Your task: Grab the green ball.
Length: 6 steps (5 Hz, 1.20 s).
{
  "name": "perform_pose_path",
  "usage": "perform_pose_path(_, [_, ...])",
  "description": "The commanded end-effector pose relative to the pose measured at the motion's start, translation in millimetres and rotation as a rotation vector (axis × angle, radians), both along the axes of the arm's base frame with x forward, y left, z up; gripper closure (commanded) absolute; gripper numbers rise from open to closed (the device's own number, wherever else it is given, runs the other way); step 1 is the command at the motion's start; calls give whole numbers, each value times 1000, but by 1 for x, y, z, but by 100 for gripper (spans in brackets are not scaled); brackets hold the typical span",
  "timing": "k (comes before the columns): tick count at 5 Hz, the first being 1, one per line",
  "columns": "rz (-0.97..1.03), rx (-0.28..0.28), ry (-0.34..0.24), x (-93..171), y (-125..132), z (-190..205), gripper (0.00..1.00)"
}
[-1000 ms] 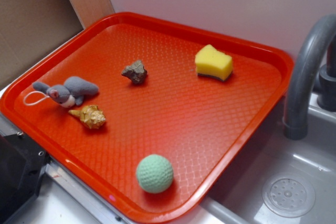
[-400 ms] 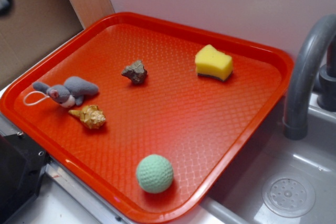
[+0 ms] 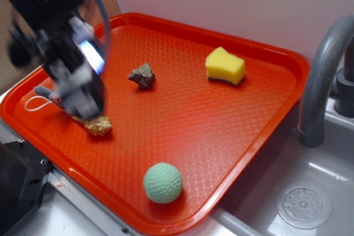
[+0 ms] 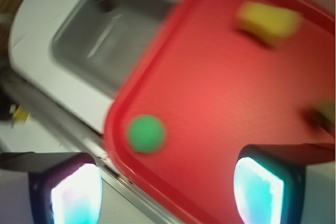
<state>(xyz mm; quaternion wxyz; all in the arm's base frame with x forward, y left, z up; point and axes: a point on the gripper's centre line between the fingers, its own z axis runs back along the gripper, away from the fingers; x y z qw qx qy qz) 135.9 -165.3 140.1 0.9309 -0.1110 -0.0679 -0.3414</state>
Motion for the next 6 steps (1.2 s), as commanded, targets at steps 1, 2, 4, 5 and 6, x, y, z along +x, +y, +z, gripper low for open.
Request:
perform_pose_path(1, [-188,133,23,-23,-29,-67,0])
perform_pose_path(2, [-128,198,-16,-16,-20,-71,0])
perform_pose_path(4, [-141,246,41,-4,-25,-91,0])
perform_pose_path(5, [-206,254,118,0,-26,-95,0])
perform_pose_path(6, [-179,240,105,-6,-28,-96,100])
